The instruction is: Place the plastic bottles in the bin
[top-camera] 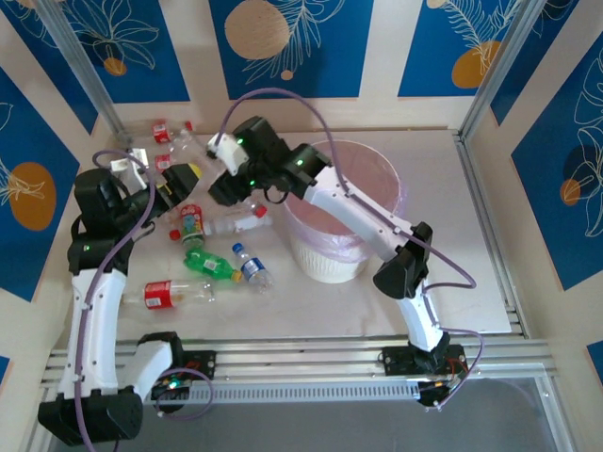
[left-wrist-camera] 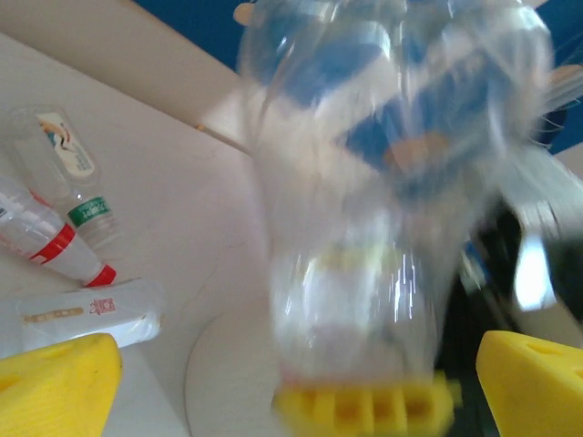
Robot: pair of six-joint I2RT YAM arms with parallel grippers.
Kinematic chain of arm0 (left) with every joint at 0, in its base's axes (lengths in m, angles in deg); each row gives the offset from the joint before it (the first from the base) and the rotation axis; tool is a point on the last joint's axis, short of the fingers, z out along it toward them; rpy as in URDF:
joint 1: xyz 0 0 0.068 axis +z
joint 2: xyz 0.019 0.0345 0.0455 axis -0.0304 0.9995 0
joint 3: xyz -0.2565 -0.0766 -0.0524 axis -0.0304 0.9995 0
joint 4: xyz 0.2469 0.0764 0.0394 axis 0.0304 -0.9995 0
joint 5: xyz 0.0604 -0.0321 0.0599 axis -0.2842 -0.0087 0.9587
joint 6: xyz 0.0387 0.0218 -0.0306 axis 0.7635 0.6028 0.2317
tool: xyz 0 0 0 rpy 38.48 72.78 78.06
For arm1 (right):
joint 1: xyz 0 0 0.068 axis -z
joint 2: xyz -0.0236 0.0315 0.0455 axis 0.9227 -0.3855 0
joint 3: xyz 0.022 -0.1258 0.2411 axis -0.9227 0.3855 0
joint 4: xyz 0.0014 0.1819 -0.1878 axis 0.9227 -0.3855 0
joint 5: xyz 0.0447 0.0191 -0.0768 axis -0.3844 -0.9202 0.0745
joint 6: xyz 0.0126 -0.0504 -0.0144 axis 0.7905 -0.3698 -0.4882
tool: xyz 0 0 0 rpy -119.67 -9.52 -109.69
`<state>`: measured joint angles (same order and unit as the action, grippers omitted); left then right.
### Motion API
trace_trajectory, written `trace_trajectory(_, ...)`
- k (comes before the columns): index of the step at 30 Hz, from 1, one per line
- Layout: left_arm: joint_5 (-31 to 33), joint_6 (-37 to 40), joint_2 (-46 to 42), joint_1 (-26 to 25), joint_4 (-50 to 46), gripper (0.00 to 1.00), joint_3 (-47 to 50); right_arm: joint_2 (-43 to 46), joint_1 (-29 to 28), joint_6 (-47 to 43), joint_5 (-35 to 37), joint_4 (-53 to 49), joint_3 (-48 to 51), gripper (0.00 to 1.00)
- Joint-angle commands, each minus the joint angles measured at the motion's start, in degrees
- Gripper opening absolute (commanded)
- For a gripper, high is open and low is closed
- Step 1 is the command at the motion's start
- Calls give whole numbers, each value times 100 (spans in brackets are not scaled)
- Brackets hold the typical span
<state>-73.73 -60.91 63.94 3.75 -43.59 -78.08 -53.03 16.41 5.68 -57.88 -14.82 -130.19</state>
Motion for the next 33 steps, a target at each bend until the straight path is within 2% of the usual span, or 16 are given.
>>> trace_trajectory(1, -82, -151, -123, 20, 8, 100, 79, 507, 415, 114, 449, -223, -382, 54)
trace_trajectory(5, -289, -562, -178, 21, 457, 100, 101, 901, 632, -5, 751, -308, -260, 54)
trace_trajectory(9, 94, -138, -93, 21, -184, 100, -5, 1640, 920, -39, 989, -253, 299, 55)
trace_trajectory(17, 491, 47, 284, 18, -175, 100, 533, 3039, 1881, 506, -20, -194, 1407, 55)
trace_trajectory(23, 1743, 665, 417, 22, -1334, 100, 551, 3440, 2702, 625, -47, -875, 2212, 54)
trace_trajectory(29, 2390, 1008, 438, 17, -2165, 100, 748, 3618, 2856, 561, -83, -845, 3199, 54)
trace_trajectory(33, 2745, 1096, 273, 11, -2397, 100, 983, 3732, 2907, 621, -226, -377, 3947, 54)
